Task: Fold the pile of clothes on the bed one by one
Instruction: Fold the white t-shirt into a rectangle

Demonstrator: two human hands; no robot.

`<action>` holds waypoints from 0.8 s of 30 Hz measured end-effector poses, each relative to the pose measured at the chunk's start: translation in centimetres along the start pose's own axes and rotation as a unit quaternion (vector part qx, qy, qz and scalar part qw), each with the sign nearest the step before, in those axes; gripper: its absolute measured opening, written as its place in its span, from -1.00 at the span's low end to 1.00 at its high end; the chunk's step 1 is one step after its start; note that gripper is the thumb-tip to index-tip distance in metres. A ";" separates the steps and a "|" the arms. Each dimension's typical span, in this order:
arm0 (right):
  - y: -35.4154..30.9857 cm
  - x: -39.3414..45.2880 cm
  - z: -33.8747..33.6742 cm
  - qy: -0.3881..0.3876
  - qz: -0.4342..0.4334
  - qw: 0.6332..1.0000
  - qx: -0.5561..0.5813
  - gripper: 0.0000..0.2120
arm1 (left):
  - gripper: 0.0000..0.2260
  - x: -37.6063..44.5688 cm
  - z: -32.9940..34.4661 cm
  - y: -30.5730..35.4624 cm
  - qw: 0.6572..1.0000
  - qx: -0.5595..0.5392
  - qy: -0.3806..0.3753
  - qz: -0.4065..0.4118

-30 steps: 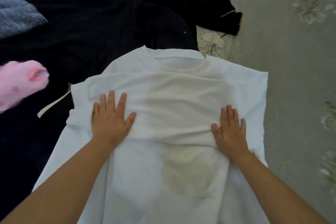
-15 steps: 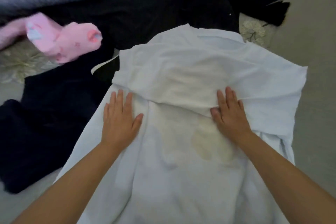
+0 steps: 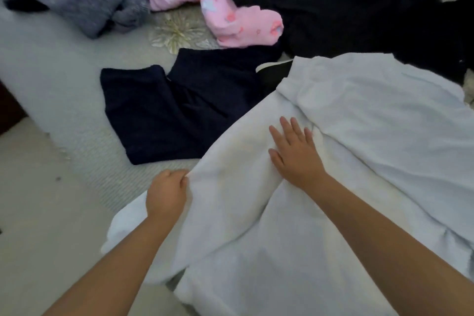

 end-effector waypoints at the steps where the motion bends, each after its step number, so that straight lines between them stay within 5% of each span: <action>1: -0.3 0.6 -0.3 -0.009 0.006 1.000 -0.010 -0.49 | -0.78 0.3 -0.7 -0.1 1.000 -0.024 0.014 -0.006; 8: -2.5 3.8 -2.0 -0.067 0.021 0.997 -0.040 -0.48 | -0.85 6.7 -9.4 1.2 0.962 -0.204 0.179 0.017; 12: -4.1 7.0 -3.3 -0.071 0.061 0.991 0.100 -0.51 | -0.86 13.4 -14.0 3.2 0.955 -0.186 0.214 0.084; 16: -5.7 10.8 -4.7 -0.048 0.072 0.976 0.200 -0.53 | -0.83 20.8 -18.0 3.8 0.953 -0.146 0.256 0.067; 24: -6.6 19.2 -4.3 -0.040 0.185 0.980 0.059 -0.48 | -0.68 30.1 -16.6 3.4 0.981 -0.003 0.155 0.119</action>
Point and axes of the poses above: each hand's wrist, its own x-axis towards the middle knuckle, its own z-axis out of the palm, y = z × x, the point moved 5 cm from there along x, towards the middle knuckle, and after that the axes turned 2 degrees about x, right-handed, at the moved point
